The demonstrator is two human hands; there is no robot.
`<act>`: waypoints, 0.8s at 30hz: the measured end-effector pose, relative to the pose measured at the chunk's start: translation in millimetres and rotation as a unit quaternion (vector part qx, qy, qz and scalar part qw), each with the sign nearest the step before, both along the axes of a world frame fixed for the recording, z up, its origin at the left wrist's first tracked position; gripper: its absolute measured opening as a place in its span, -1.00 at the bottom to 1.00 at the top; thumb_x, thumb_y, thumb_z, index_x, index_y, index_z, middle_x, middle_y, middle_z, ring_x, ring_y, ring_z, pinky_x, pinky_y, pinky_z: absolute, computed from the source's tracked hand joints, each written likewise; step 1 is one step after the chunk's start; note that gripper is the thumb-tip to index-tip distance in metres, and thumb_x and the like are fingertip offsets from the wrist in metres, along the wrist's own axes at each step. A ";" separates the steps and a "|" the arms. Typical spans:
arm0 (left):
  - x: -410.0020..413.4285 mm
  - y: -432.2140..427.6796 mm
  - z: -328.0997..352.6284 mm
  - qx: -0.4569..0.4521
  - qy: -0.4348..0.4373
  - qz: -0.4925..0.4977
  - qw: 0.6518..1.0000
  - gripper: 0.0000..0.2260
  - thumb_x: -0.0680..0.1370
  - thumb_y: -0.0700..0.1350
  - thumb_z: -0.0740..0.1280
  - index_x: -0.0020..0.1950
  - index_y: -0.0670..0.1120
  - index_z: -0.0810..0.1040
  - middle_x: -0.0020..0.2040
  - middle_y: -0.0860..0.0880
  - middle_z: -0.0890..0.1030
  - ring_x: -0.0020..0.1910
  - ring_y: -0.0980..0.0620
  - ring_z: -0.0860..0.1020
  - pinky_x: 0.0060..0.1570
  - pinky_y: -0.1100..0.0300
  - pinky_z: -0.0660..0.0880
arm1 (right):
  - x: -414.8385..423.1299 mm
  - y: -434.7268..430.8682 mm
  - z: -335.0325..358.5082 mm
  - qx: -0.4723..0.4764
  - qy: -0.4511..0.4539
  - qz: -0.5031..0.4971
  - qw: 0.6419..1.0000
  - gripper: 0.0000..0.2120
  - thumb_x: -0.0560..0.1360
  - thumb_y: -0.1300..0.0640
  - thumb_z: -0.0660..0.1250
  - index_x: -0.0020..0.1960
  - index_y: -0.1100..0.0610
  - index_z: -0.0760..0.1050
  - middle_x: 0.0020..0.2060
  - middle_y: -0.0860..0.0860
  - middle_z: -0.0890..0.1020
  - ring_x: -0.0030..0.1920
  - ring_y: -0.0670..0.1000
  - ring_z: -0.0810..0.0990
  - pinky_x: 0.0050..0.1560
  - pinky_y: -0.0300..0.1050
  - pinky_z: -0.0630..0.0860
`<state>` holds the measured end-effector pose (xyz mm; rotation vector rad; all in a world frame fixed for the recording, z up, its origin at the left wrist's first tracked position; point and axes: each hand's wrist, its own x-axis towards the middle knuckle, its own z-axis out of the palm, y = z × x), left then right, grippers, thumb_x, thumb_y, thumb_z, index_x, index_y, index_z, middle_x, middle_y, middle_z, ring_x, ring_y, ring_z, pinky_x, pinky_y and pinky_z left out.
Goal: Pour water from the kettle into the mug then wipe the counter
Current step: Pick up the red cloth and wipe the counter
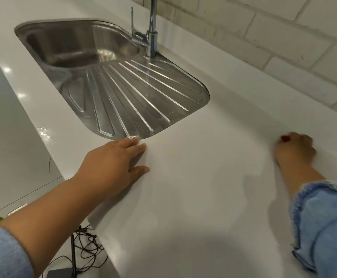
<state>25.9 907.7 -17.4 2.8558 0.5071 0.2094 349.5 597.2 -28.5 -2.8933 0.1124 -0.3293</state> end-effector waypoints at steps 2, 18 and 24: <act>-0.5 -0.5 -1.4 0.005 -0.005 0.002 1.000 -0.44 0.43 0.36 0.15 0.41 0.27 0.25 0.46 0.27 0.25 0.41 0.14 0.30 0.16 0.14 0.41 | -6.4 57.6 -0.6 0.011 -0.022 0.096 0.995 -0.65 0.57 0.14 0.13 0.26 0.28 0.48 0.28 0.32 0.44 0.23 0.32 0.44 0.26 0.10 0.33; -0.6 -1.0 1.4 0.002 0.017 -0.001 1.000 -0.44 0.46 0.35 0.12 0.43 0.25 0.21 0.48 0.24 0.22 0.42 0.10 0.28 0.17 0.11 0.41 | -94.1 88.4 64.0 0.441 0.030 0.234 0.866 -0.77 0.46 0.19 0.31 -0.18 -0.14 0.62 -0.17 -0.08 0.65 -0.32 -0.24 0.55 -0.30 -0.39 0.45; -1.8 -1.7 4.0 -0.015 0.027 -0.003 1.000 -0.44 0.47 0.31 0.15 0.44 0.20 0.22 0.50 0.20 0.22 0.45 0.09 0.25 0.25 0.08 0.36 | -152.3 -32.8 42.2 0.269 0.079 0.106 0.954 -0.81 0.50 0.15 0.34 0.06 -0.02 0.63 0.10 0.07 0.64 0.06 0.08 0.58 0.09 -0.06 0.45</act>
